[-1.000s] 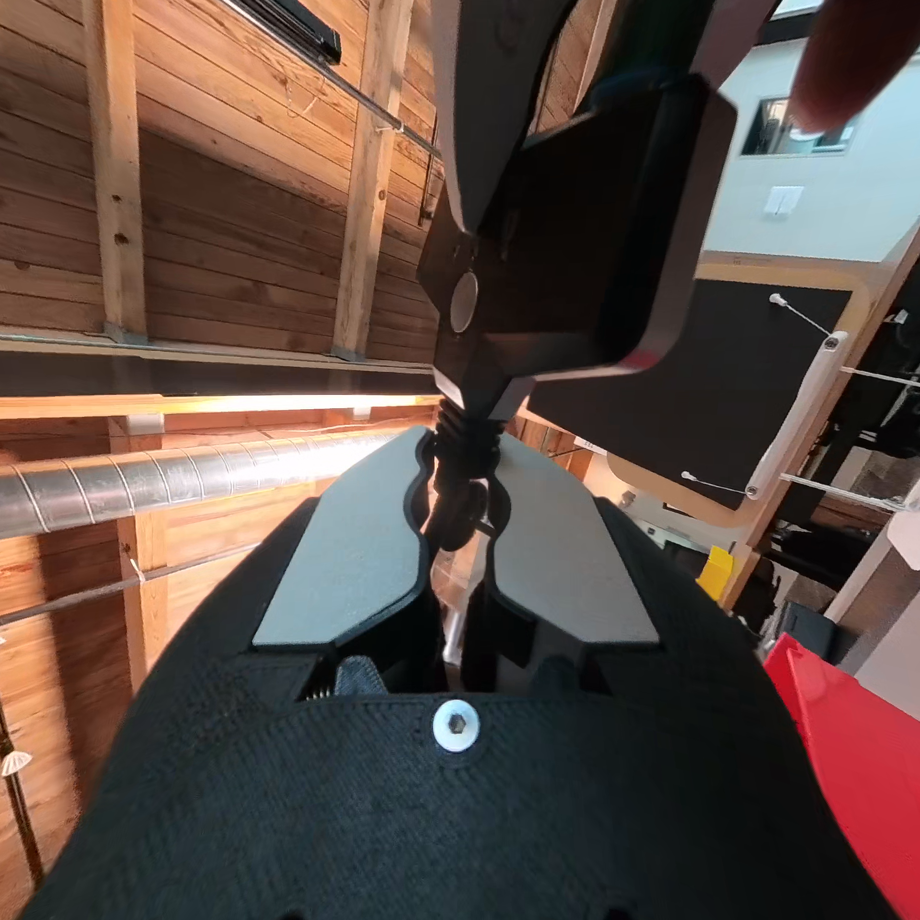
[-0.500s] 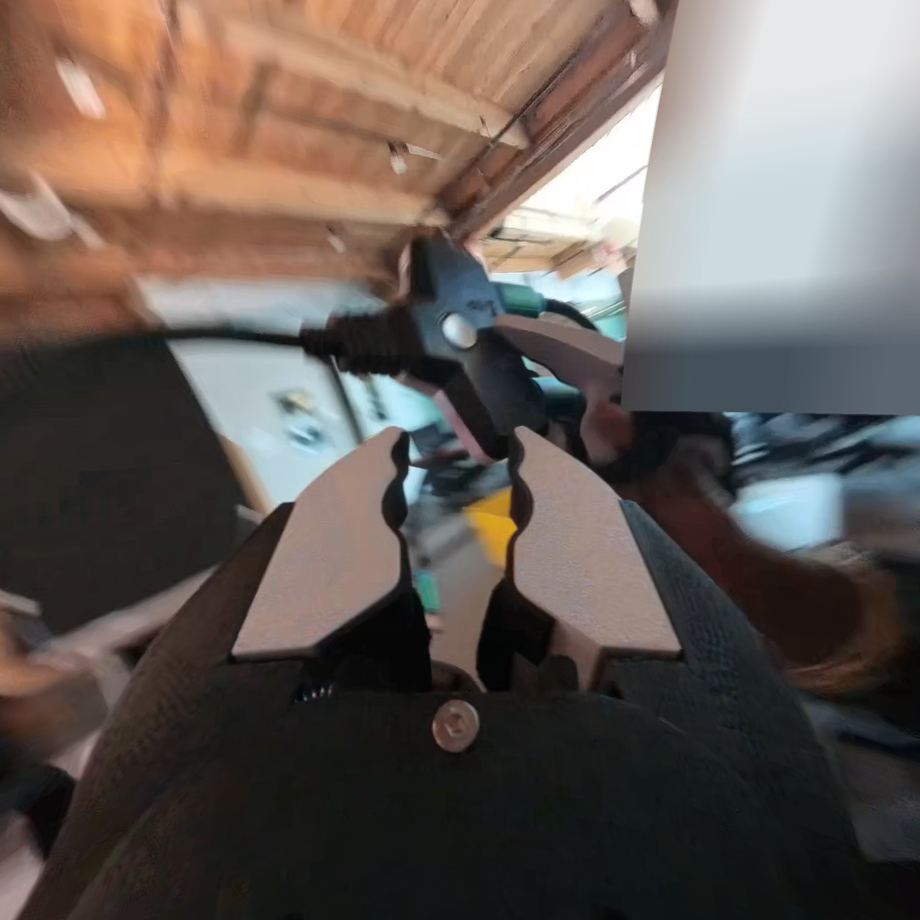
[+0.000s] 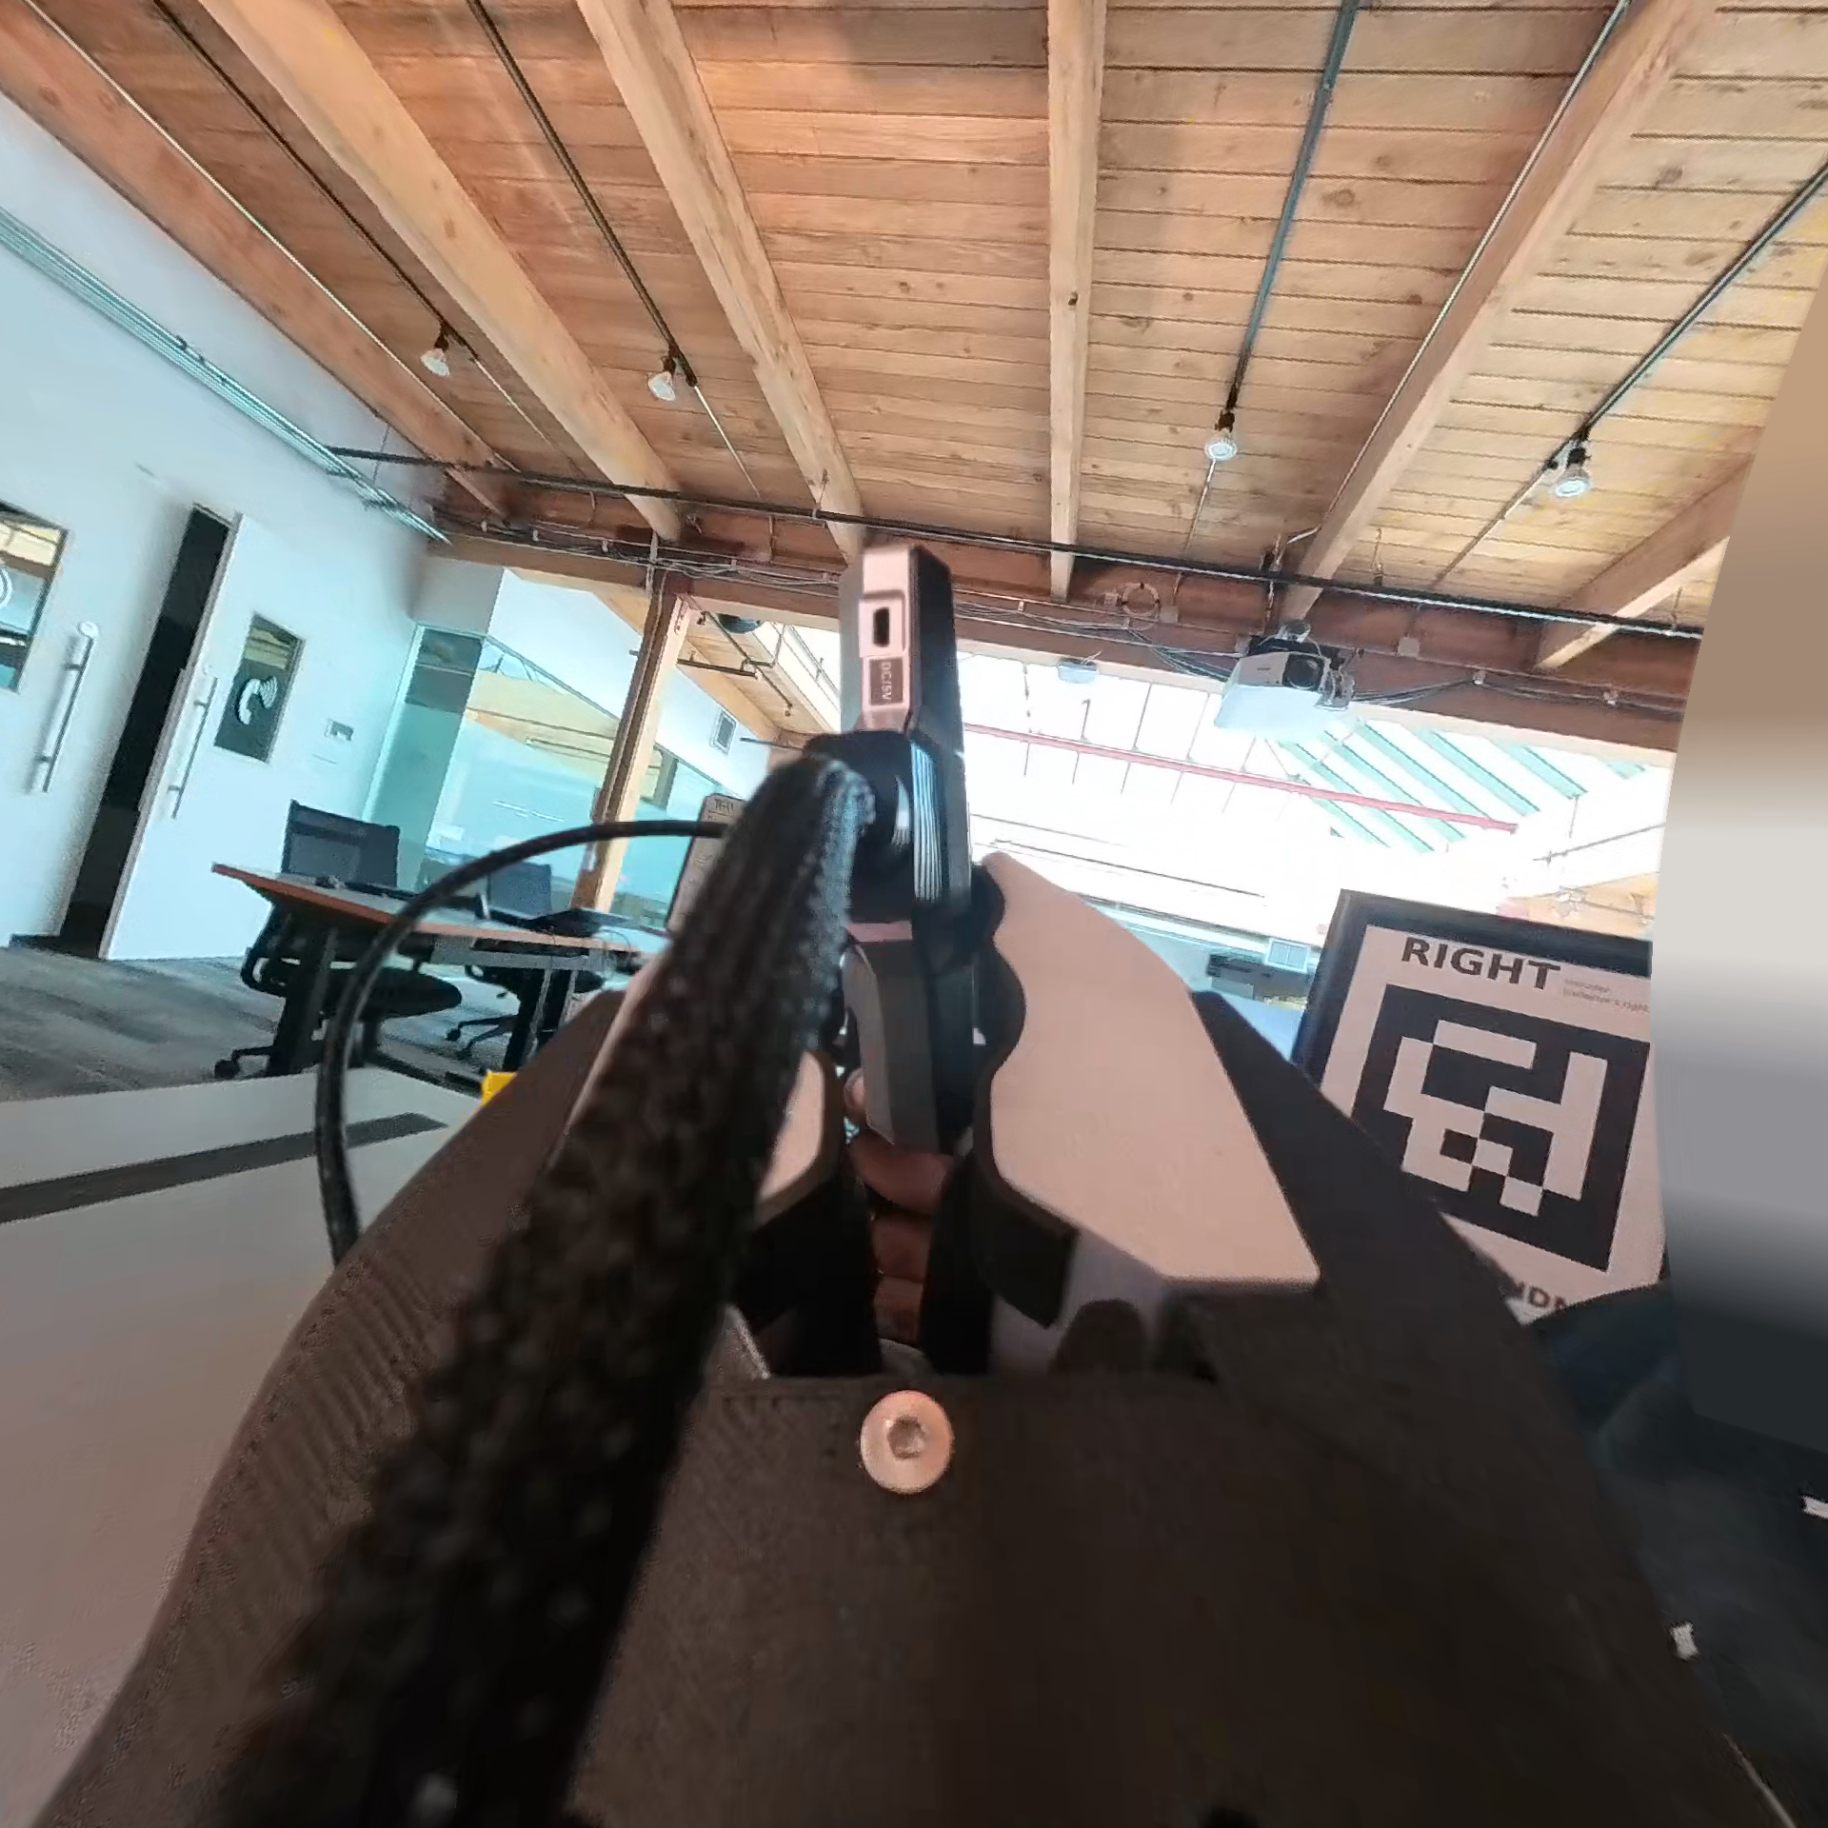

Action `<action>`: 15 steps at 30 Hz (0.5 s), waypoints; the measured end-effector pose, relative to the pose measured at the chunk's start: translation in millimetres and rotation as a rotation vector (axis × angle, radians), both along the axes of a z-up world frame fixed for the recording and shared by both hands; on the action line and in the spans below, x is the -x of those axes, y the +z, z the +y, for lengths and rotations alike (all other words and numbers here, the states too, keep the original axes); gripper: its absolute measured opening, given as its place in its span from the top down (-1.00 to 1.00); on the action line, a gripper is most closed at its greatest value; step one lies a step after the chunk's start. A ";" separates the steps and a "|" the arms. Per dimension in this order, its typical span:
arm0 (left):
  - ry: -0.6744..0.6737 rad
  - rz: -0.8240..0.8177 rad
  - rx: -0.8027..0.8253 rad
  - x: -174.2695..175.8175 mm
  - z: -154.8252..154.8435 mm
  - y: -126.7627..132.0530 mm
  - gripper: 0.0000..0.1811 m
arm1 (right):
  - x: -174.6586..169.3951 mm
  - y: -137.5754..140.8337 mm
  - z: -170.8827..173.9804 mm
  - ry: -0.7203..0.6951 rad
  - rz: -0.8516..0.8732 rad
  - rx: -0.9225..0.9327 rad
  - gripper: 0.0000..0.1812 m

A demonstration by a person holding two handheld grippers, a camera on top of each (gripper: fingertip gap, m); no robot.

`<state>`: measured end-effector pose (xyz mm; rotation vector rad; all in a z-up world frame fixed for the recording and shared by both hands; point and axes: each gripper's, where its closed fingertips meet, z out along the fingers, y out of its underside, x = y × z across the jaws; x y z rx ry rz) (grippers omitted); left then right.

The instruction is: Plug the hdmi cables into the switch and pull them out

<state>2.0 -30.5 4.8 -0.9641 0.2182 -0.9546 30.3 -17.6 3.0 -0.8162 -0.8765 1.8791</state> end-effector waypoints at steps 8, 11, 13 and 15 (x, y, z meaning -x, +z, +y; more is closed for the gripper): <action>-0.018 0.042 -0.044 -7.7 -9.3 2.4 0.74 | 4.6 -5.3 -20.2 0.042 -0.021 -0.085 0.87; -0.027 0.146 0.003 -22.2 -2.5 -8.8 0.69 | 4.0 -5.4 -23.2 0.001 -0.005 -0.131 0.87; -0.049 0.139 -0.017 -24.7 -5.5 -7.9 0.68 | 2.6 -4.5 -25.6 0.012 -0.005 -0.135 0.87; -0.074 0.135 -0.015 -26.8 -7.6 -7.3 0.71 | 1.0 -3.4 -26.1 0.013 0.002 -0.128 0.88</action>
